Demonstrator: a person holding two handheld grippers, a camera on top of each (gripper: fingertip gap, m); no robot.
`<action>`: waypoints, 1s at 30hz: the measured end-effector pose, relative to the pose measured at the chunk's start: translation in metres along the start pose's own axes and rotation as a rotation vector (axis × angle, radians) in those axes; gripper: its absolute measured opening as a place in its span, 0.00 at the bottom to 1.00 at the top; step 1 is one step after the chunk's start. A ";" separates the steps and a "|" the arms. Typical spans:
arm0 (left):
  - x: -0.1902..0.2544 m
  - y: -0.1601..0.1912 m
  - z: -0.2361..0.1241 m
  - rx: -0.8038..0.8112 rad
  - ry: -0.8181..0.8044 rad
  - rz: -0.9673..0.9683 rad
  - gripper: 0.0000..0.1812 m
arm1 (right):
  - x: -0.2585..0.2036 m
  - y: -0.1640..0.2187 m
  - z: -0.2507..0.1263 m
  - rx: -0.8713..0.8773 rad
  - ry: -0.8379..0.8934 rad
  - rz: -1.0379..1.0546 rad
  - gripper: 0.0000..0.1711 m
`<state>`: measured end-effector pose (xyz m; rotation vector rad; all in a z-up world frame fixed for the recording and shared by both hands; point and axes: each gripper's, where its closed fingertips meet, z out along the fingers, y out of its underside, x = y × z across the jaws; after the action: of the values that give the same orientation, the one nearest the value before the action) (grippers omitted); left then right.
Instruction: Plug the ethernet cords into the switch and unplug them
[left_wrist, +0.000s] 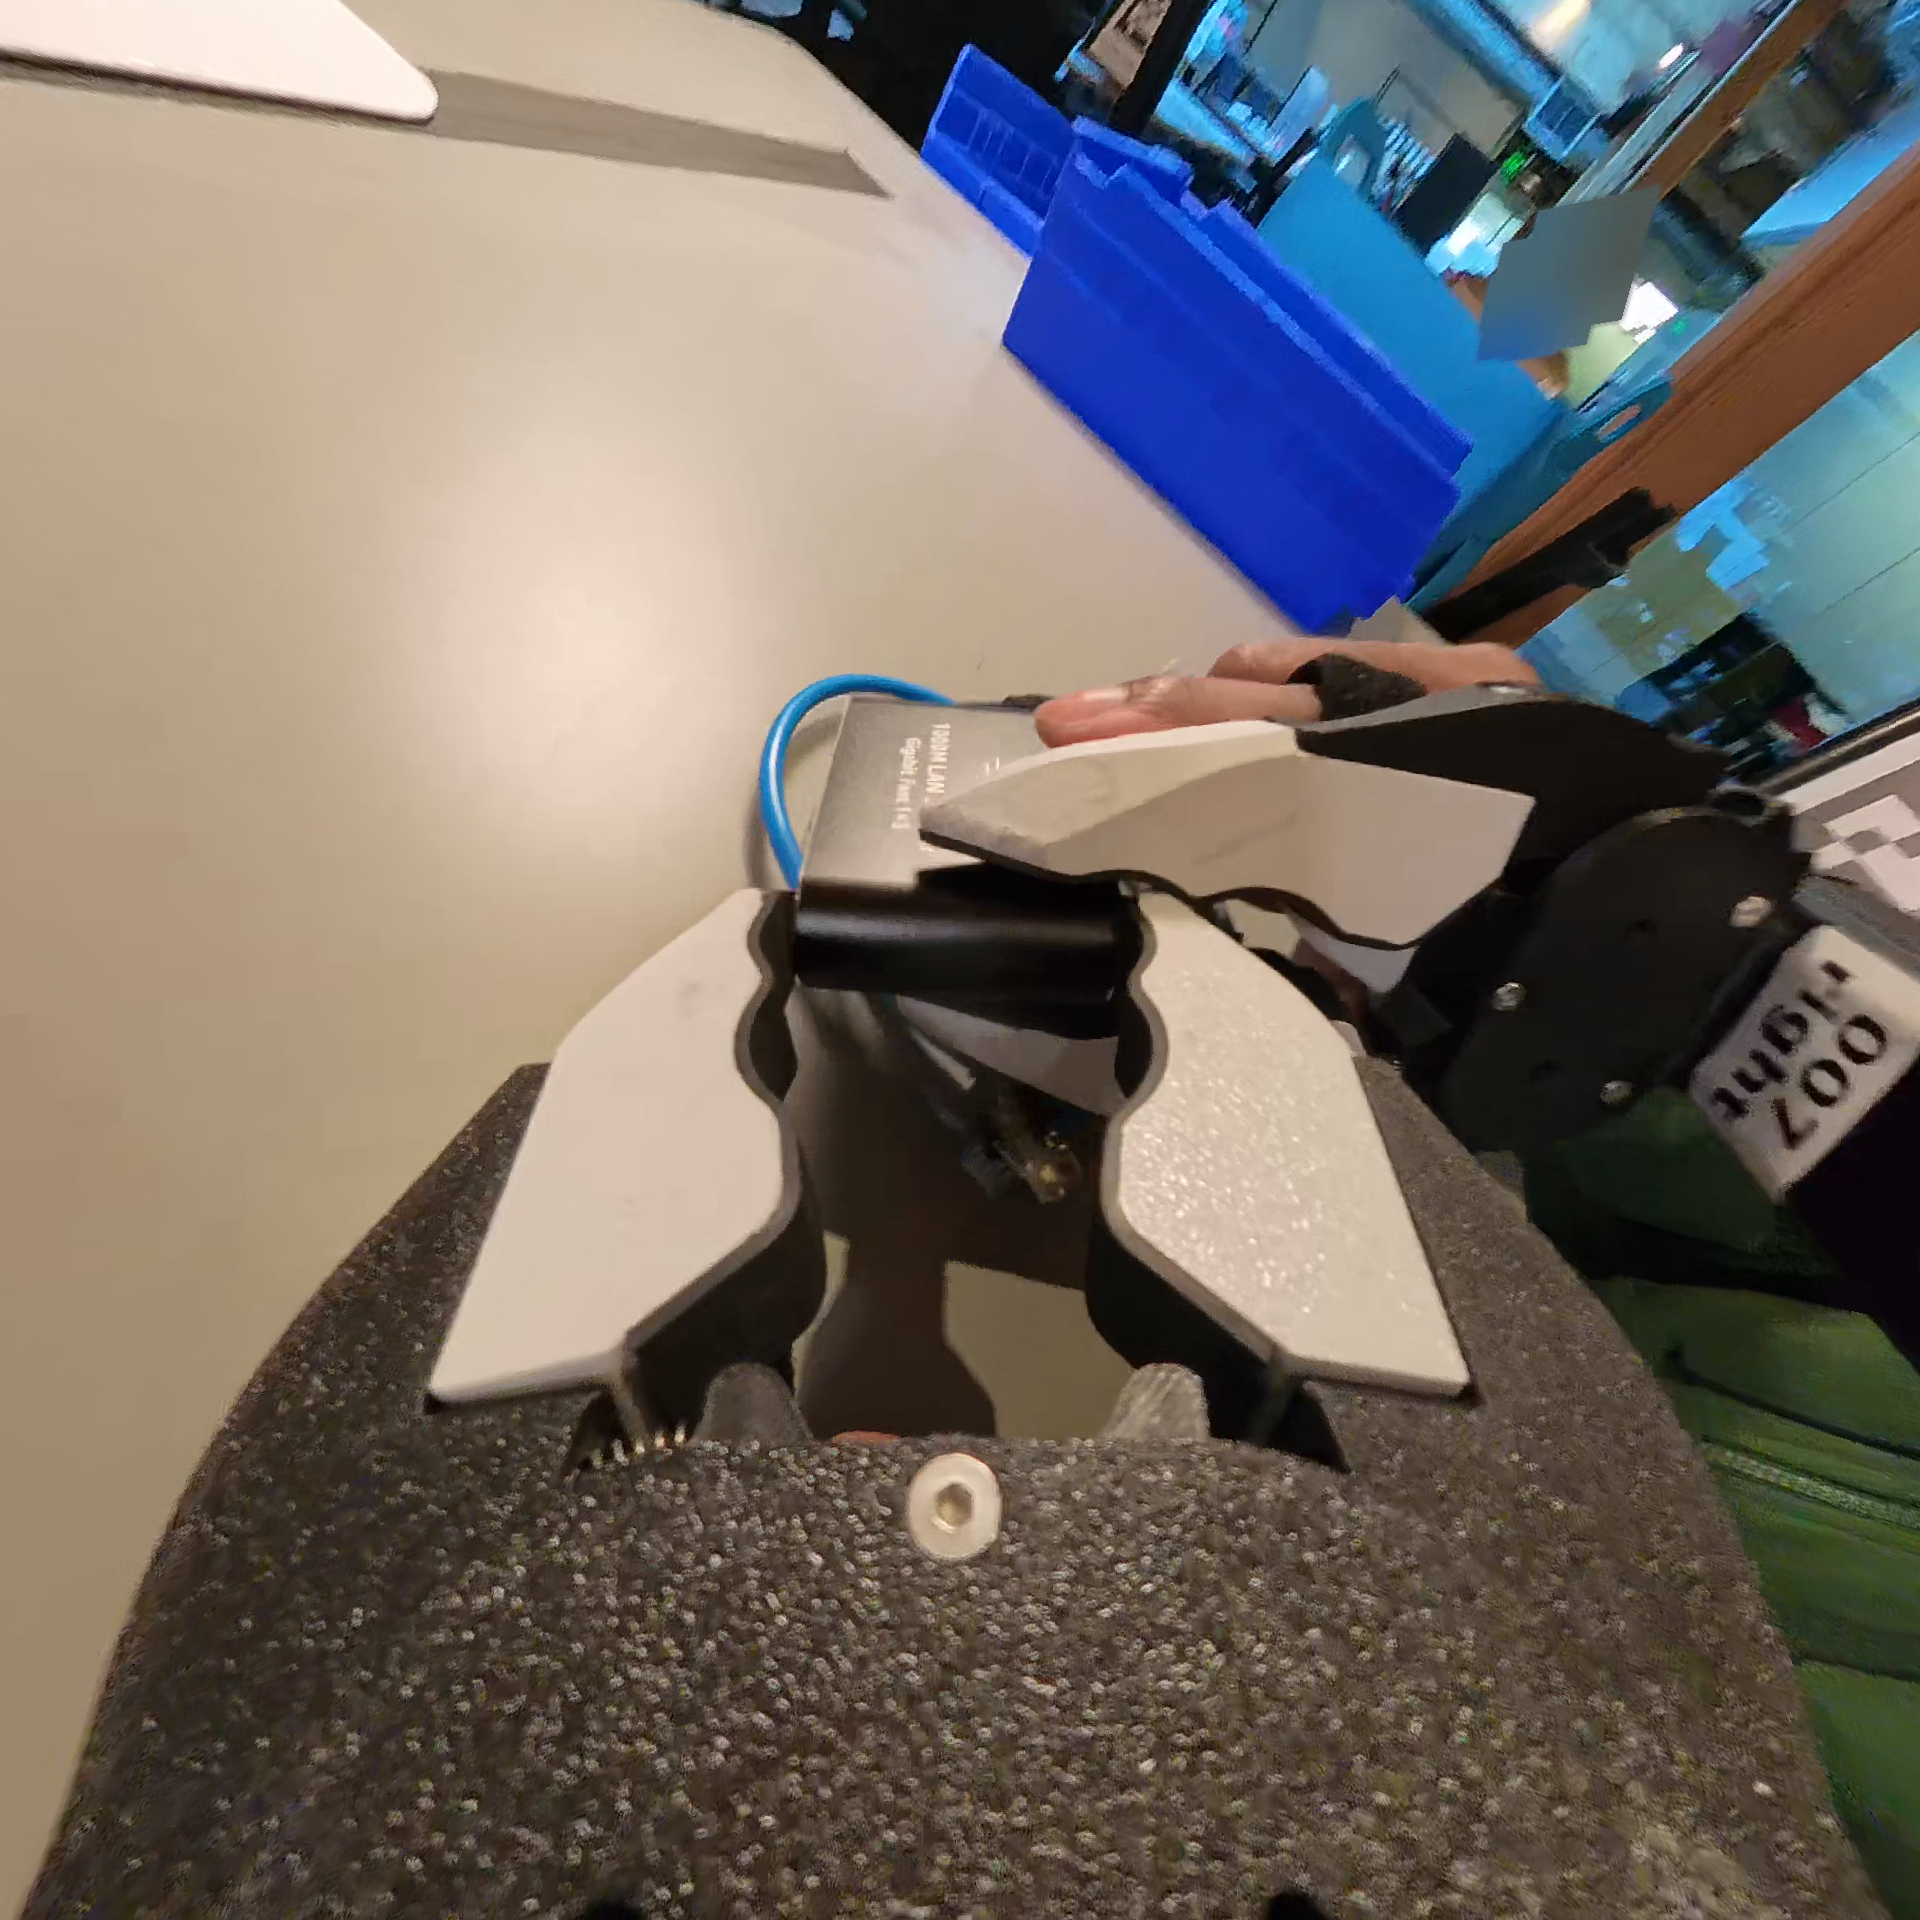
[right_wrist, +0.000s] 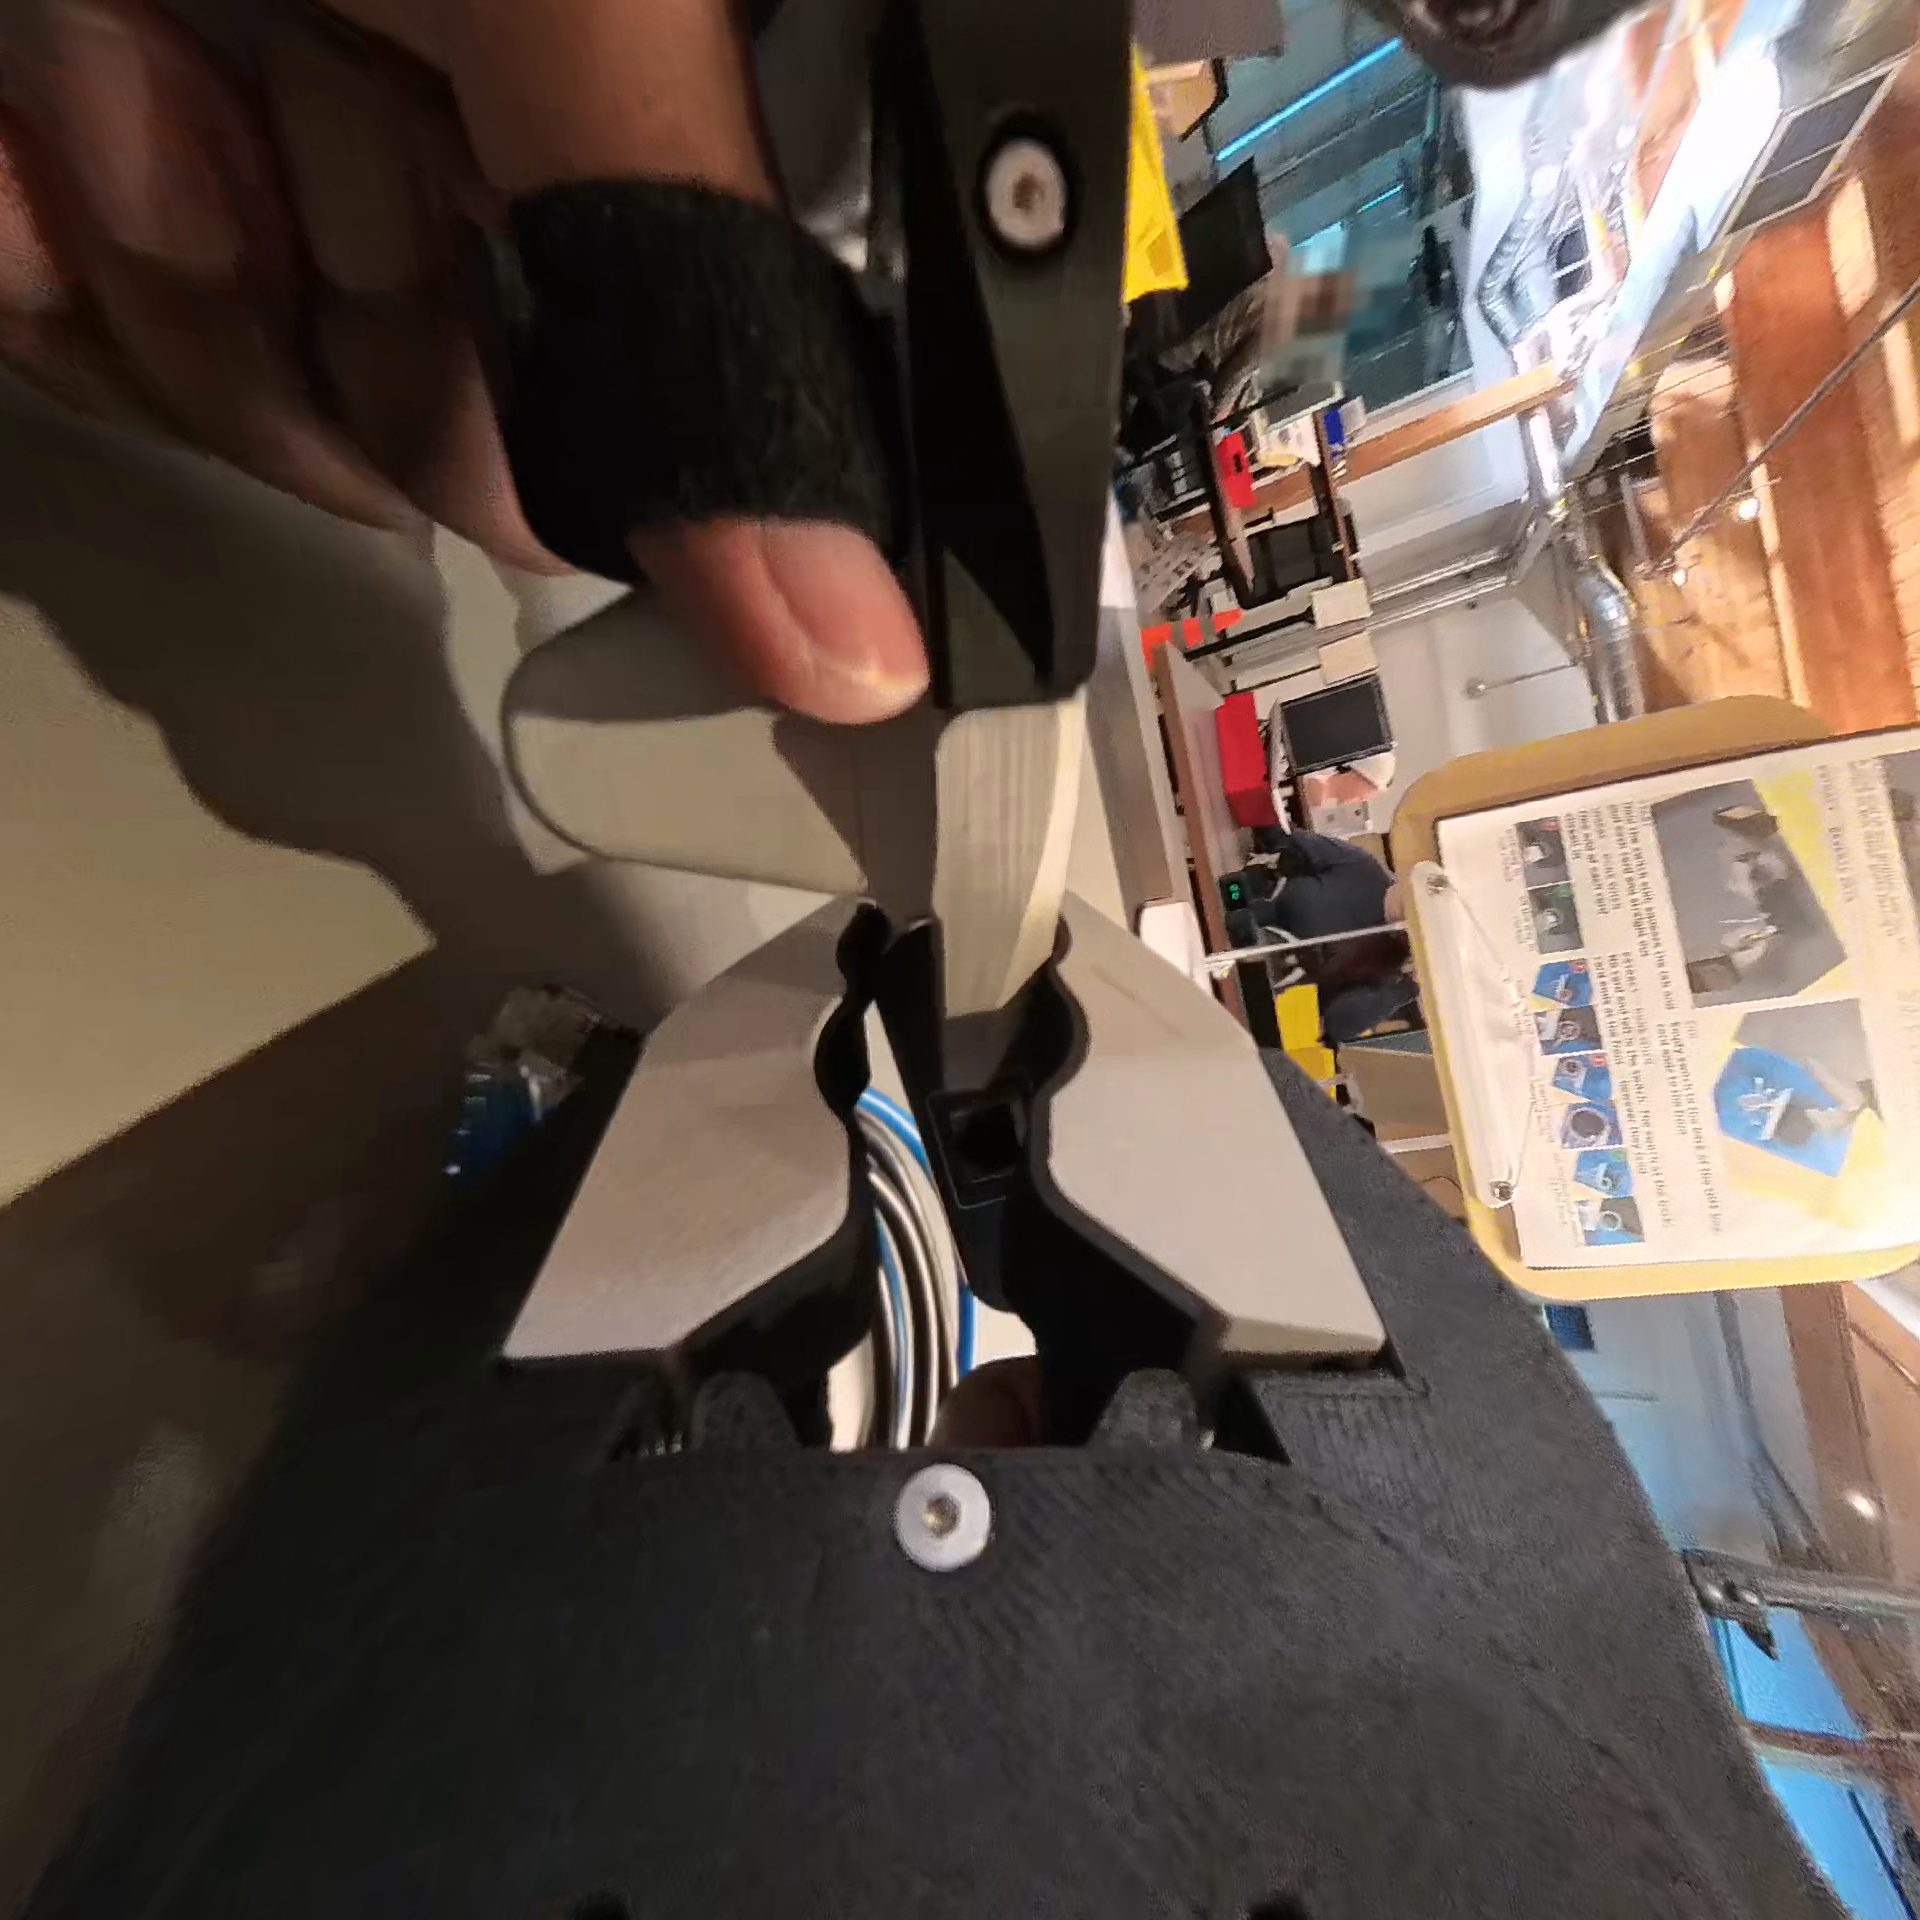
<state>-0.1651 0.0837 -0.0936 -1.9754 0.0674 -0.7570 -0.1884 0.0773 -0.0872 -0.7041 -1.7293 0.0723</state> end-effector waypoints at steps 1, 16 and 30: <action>0.003 -0.005 -0.002 0.028 0.023 -0.005 0.33 | 0.004 0.000 -0.002 0.013 0.012 0.008 0.16; 0.018 -0.051 -0.023 0.337 0.180 -0.156 0.35 | 0.064 -0.005 -0.035 0.108 0.395 -0.084 0.15; 0.010 -0.061 -0.030 0.422 0.067 -0.026 0.35 | 0.070 -0.008 -0.049 0.372 0.128 0.471 0.15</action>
<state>-0.1889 0.0887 -0.0290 -1.5531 -0.0734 -0.7827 -0.1556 0.0891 -0.0092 -0.8014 -1.3473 0.6437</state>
